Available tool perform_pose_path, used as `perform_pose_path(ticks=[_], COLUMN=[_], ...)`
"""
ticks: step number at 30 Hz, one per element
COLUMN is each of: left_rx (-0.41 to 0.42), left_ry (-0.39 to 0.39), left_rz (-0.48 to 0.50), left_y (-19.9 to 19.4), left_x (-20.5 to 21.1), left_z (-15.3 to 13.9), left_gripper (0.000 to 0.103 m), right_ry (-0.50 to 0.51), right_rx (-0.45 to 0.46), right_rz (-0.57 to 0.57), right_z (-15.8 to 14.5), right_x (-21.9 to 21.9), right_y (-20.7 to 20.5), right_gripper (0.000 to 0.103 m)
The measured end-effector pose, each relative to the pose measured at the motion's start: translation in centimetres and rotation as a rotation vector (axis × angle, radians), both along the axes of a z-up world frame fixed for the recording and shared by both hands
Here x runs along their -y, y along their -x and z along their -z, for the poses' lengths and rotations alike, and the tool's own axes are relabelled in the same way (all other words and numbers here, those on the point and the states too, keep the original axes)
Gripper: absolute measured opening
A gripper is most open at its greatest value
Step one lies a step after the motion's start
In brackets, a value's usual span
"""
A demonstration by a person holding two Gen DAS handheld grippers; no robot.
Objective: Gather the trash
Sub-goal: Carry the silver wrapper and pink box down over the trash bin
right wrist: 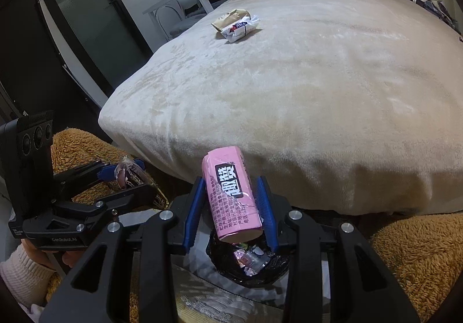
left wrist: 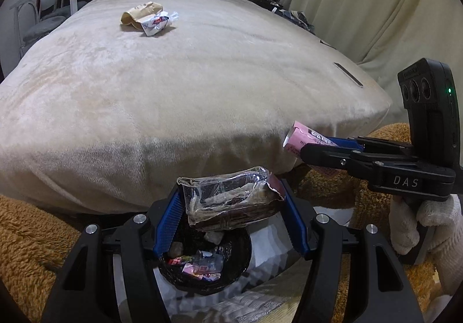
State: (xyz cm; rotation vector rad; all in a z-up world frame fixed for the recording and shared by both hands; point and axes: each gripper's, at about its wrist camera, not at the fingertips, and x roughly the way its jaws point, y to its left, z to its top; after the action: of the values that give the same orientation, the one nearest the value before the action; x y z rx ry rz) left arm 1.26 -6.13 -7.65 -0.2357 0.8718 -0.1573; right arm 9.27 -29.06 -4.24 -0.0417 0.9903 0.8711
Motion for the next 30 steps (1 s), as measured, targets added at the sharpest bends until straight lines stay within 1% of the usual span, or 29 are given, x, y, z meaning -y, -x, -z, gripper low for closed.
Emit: perform_pose_path(ticks=[5, 11, 14, 17, 18, 21, 25, 27, 30], left_rx=[-0.076, -0.191, -0.246, -0.308, -0.328, -0.381, -0.440, -0.460, -0.495], left_ry=[-0.014, -0.042, -0.047, -0.044, -0.037, -0.032, -0.021, -0.022, -0.020], left_rz=[0.020, 0.027, 0.028, 0.007, 0.003, -0.002, -0.002, -0.001, -0.012], left_y=[-0.6, -1.6, -2.1, -2.9, -3.0, -3.5, -4.1, -4.2, -4.4], left_x=[0.7, 1.1, 1.0, 0.7, 0.6, 0.6, 0.3, 0.3, 0.3], left_z=[1.7, 4.2, 5.4, 6.8, 7.2, 8.3, 9.6, 10.1, 10.8], left_gripper=[0.063, 0.063, 0.063, 0.063, 0.063, 0.063, 0.063, 0.063, 0.063], right_ry=[0.025, 0.114, 0.144, 0.162, 0.166, 0.180, 0.202, 0.222, 0.237], right_rx=[-0.072, -0.155, -0.213, -0.288, -0.327, -0.375, -0.417, -0.414, -0.439], right_rz=[0.003, 0.019, 0.036, 0.060, 0.074, 0.092, 0.089, 0.085, 0.086], right_z=[1.3, 3.4, 4.9, 6.5, 7.3, 8.6, 10.0, 10.4, 11.4], right_x=[-0.1, -1.0, -1.4, -1.7, -1.9, -2.1, -2.9, -3.3, -3.6], right_y=[-0.5, -1.2, -1.6, -2.1, -2.4, -2.8, -3.1, -3.0, -3.1], right_gripper=[0.038, 0.038, 0.038, 0.038, 0.038, 0.039, 0.039, 0.039, 0.039])
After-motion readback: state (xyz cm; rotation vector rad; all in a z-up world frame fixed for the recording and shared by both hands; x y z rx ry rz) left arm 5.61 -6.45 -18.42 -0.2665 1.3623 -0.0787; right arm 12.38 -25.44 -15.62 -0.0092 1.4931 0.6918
